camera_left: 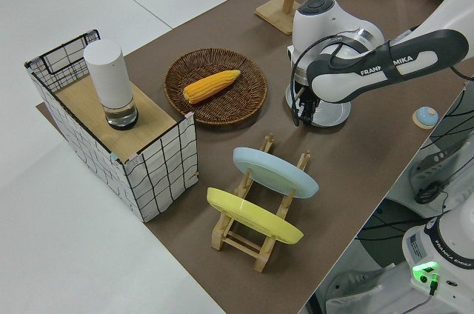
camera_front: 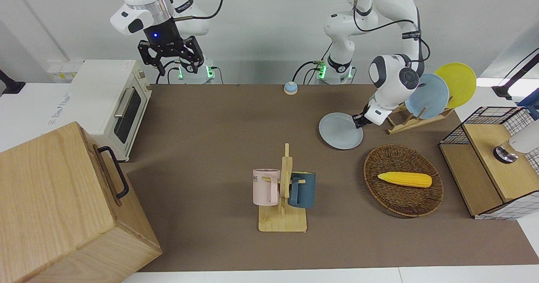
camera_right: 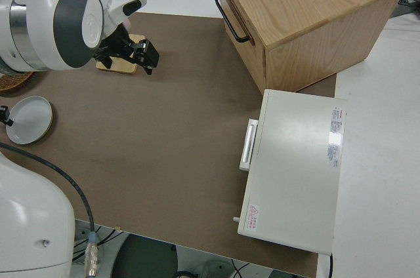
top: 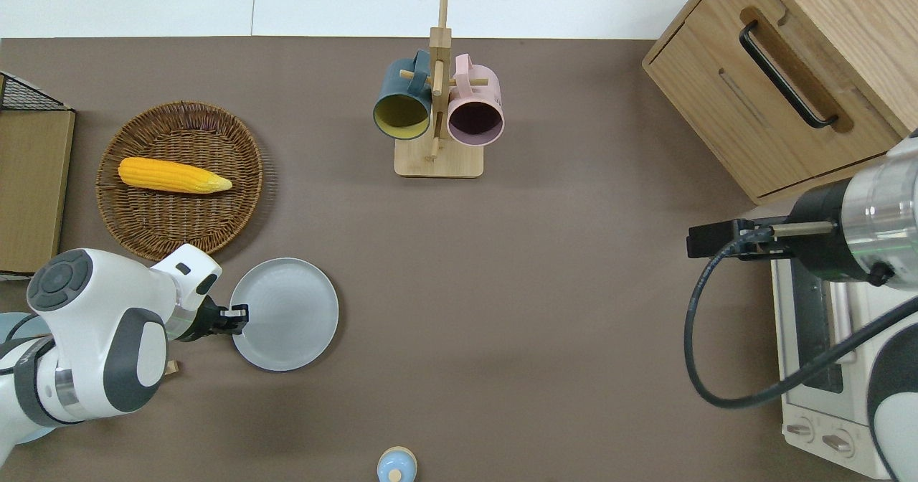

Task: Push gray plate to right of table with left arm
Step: 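Lower the left gripper against the gray plate's rim nearest the robot, then push the gray plate with the left gripper toward the toaster oven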

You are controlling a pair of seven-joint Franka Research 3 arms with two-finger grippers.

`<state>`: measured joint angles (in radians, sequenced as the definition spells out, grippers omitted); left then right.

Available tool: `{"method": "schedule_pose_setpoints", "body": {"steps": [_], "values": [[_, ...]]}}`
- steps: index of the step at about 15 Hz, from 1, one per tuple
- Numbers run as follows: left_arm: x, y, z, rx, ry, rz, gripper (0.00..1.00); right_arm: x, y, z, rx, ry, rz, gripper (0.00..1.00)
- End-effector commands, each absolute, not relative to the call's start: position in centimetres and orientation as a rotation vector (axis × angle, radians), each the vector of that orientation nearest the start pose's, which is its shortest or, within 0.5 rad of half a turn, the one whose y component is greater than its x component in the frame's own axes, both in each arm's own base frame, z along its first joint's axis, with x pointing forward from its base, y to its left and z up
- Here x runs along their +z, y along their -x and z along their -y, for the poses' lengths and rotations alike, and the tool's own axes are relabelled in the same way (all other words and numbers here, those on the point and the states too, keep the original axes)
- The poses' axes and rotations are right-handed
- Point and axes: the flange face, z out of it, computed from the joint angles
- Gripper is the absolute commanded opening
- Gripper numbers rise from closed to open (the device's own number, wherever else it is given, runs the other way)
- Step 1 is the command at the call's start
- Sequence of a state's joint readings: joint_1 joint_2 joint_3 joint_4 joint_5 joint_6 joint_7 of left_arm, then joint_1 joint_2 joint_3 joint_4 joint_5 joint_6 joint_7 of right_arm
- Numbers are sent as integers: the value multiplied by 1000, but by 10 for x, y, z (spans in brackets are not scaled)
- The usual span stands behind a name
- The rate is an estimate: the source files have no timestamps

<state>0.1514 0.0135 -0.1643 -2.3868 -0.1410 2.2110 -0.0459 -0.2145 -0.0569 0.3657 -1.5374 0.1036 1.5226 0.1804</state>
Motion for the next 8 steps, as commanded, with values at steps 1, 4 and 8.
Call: {"method": "schedule_pose_setpoints", "body": {"steps": [1, 4, 8], "values": [[284, -472, 30, 336, 3247, 206, 0, 668, -525, -98, -36, 3035, -38, 996], [284, -471, 46, 341, 3240, 225, 0, 668, -525, -98, -36, 3035, -38, 996], [283, -472, 65, 340, 3238, 245, 0, 668, -525, -98, -36, 3035, -38, 996]]}}
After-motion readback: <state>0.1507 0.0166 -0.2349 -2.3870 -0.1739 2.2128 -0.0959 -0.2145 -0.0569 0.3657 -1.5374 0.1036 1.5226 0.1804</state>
